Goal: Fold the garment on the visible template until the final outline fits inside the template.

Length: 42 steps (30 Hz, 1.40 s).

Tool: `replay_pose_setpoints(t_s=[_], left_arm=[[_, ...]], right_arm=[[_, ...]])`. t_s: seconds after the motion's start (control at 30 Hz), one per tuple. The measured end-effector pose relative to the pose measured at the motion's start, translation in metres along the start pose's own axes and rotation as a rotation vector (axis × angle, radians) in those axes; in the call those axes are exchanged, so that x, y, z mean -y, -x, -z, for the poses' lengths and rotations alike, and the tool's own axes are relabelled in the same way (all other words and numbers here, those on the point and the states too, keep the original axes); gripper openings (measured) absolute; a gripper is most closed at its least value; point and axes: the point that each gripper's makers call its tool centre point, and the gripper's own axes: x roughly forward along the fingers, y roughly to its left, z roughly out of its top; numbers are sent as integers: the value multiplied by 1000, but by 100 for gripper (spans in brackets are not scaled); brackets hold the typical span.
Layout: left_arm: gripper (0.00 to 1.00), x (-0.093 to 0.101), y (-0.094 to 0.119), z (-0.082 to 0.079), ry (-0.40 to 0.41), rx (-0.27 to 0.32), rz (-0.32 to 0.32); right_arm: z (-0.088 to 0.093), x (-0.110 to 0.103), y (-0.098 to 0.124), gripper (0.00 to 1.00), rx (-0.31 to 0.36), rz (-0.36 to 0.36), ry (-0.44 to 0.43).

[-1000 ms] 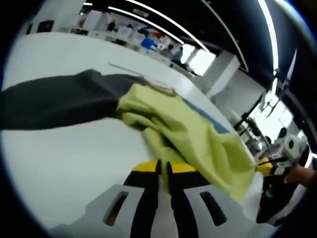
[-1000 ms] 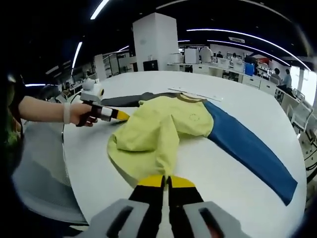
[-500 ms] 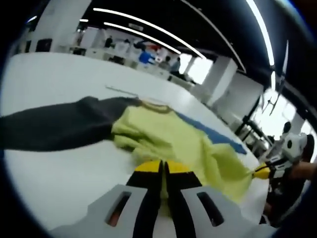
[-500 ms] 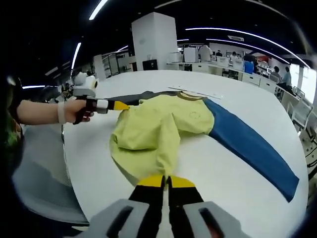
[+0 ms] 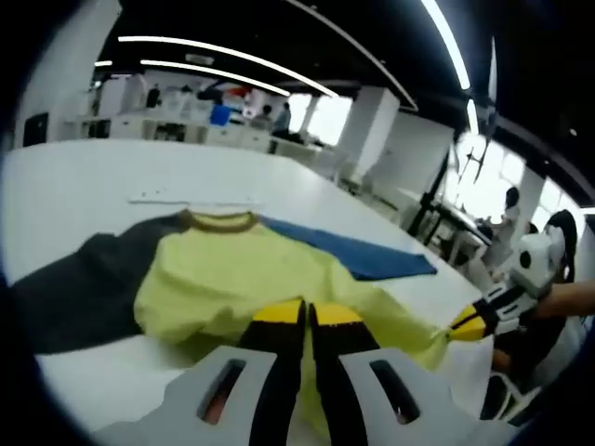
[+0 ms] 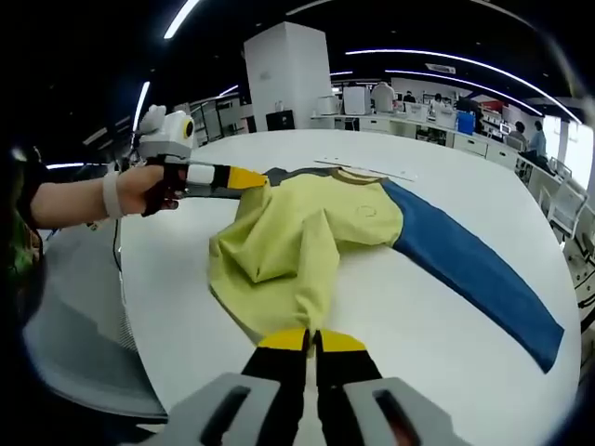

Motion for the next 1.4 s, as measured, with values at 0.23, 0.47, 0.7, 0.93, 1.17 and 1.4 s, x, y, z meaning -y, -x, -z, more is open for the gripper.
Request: replay_pose_setpoints(t_s=[0.23,0.47,0.7,0.93,1.17,1.4], left_arm=[[0,-1,-34,12,-44,-114,33],[0,-9,-53,41,-90,-238,27],[0,-13,-53,50,-64,-238,14],[4,-10,-46,40,-70,-195,25],[16,-8,-28,26,-40,-138,35],[33,-13,-11,18,-37,-103,15]], right_arm=[[-2,0,0,0,9,2,-12],[-1,1,0,0,13,7,-30],[1,2,0,0,13,8,-43],[2,2,0,0,9,6,-48],[2,2,0,0,12,5,-61],[2,1,0,0,12,4,-63]])
